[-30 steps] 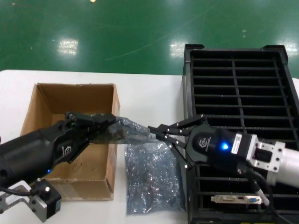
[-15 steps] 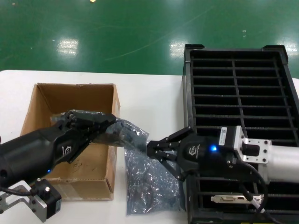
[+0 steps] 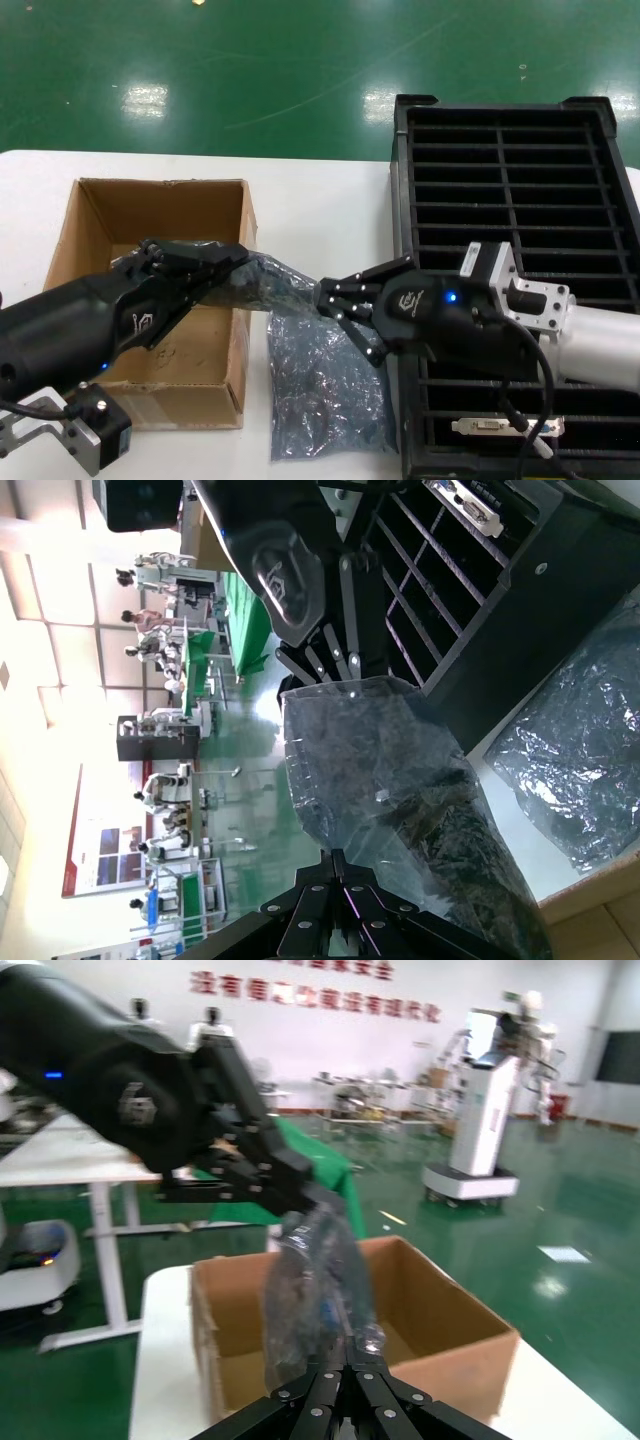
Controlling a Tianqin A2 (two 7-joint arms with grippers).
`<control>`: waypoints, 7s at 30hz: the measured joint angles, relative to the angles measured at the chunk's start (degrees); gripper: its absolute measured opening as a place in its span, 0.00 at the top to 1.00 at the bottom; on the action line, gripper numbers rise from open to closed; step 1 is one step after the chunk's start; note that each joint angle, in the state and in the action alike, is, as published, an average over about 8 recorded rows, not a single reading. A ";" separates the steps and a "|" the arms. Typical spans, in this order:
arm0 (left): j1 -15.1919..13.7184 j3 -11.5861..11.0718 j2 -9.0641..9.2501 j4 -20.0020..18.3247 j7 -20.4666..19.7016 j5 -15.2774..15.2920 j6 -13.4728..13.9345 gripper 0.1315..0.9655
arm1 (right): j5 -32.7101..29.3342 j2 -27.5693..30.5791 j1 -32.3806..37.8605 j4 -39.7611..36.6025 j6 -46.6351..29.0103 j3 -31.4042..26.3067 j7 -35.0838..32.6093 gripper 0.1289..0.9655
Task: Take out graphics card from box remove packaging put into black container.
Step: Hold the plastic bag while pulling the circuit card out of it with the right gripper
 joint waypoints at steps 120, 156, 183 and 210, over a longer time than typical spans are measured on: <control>0.00 0.00 0.00 0.00 0.00 0.00 0.00 0.99 | -20.99 -2.45 -9.12 14.74 5.45 4.38 21.58 0.99; 0.00 0.00 0.00 0.00 0.00 0.00 0.00 0.99 | -16.94 -3.15 -7.11 12.26 5.21 1.14 19.53 0.82; 0.00 0.00 0.00 0.00 0.00 0.00 0.00 0.99 | -15.03 -5.66 -5.78 7.08 8.11 0.50 17.35 0.93; 0.00 0.00 0.00 0.00 0.00 0.00 0.00 0.99 | -4.18 14.06 -25.91 30.26 12.07 14.62 10.25 0.93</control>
